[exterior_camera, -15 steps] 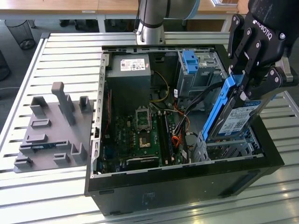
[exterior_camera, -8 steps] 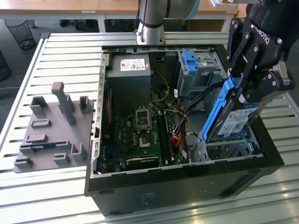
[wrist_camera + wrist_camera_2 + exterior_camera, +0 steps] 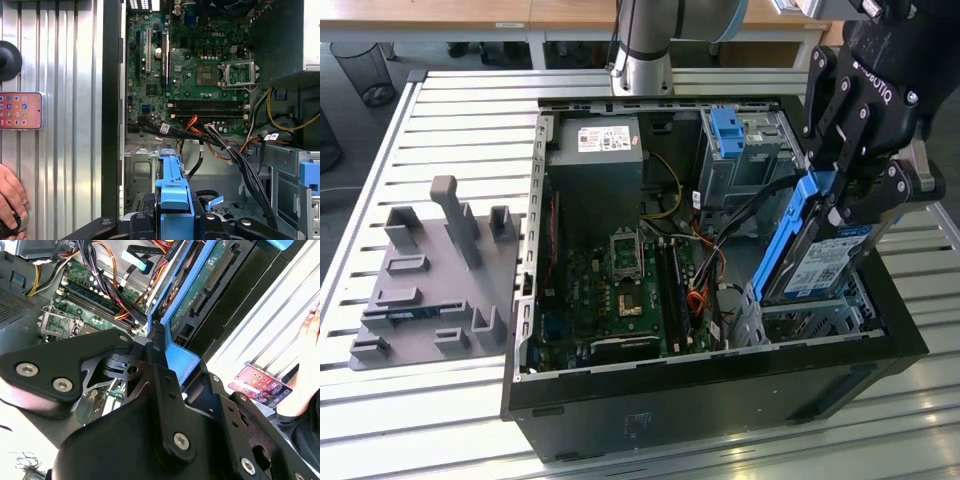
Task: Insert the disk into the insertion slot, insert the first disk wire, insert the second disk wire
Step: 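Insert the disk into the insertion slot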
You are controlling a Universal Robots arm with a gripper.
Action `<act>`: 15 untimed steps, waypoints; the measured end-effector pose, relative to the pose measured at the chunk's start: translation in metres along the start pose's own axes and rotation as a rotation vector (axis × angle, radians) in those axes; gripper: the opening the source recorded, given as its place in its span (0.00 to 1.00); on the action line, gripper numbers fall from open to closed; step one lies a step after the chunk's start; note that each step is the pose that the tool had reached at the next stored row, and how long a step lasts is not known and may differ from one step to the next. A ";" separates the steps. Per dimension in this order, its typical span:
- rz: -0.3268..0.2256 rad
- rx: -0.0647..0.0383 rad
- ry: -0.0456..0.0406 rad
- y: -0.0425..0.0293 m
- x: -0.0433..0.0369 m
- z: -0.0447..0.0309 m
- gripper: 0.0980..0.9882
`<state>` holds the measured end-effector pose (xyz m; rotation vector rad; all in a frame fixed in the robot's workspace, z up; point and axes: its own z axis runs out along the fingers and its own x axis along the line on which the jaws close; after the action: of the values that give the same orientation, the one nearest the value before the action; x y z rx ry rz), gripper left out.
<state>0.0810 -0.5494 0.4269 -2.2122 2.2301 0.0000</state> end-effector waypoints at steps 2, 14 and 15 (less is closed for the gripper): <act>0.000 0.000 -0.0001 0.0000 0.0000 0.0007 0.30; 0.000 0.000 0.0000 0.0000 0.0000 0.0032 0.30; 0.000 0.000 -0.0001 0.0000 0.0000 0.0038 0.30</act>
<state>0.0811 -0.5495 0.4231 -2.2122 2.2299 0.0002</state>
